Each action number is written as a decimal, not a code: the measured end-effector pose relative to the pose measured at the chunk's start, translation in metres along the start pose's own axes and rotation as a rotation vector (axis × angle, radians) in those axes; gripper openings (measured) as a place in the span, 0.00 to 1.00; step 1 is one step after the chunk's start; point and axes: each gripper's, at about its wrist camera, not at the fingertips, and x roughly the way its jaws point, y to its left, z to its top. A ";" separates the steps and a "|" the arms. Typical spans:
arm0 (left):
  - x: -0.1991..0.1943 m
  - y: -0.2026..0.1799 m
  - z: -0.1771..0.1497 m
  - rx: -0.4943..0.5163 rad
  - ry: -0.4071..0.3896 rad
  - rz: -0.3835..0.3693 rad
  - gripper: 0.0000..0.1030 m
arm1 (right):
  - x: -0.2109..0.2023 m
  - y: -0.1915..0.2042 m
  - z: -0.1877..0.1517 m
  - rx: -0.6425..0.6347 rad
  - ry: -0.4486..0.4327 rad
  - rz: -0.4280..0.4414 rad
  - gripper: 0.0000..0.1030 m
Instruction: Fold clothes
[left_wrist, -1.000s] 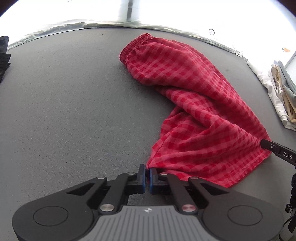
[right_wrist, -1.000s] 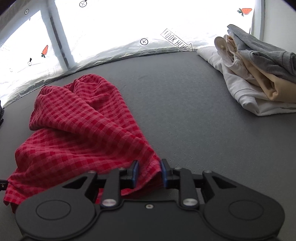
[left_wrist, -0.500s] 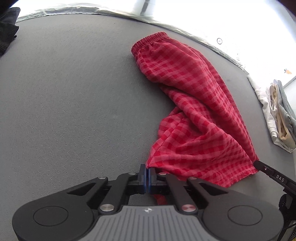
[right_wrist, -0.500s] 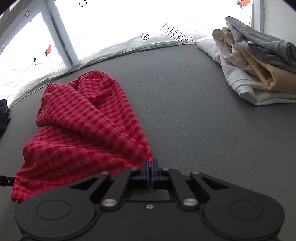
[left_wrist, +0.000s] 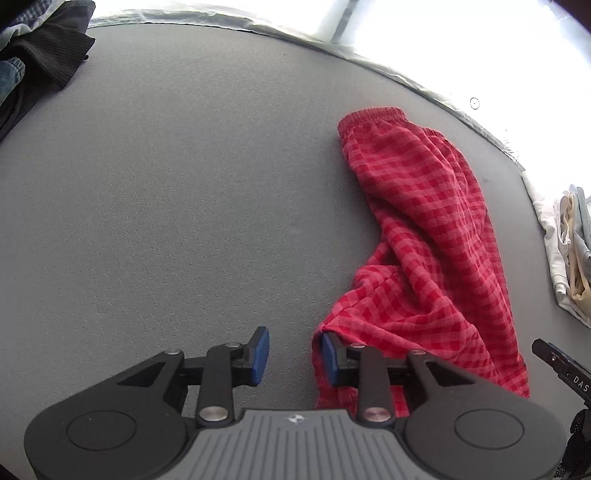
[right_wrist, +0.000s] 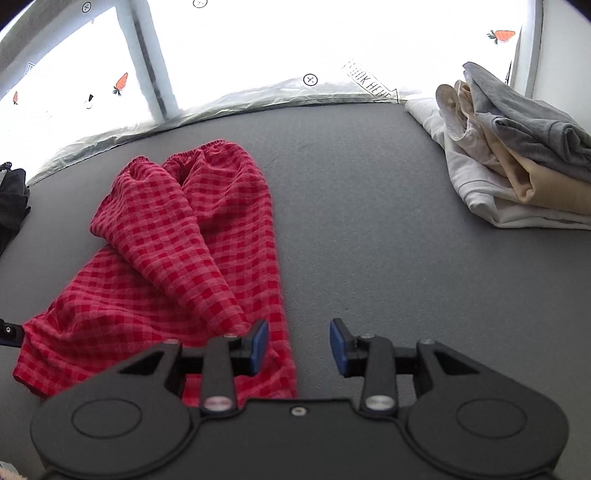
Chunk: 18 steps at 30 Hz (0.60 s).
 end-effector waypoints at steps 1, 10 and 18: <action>-0.003 0.001 0.004 -0.009 -0.018 -0.005 0.36 | 0.001 0.002 0.010 0.004 -0.018 0.014 0.39; 0.002 0.010 0.032 -0.016 0.047 -0.051 0.51 | 0.051 0.054 0.089 -0.058 -0.094 0.184 0.39; 0.003 0.041 0.029 -0.004 0.142 -0.141 0.61 | 0.103 0.109 0.132 -0.117 -0.067 0.322 0.40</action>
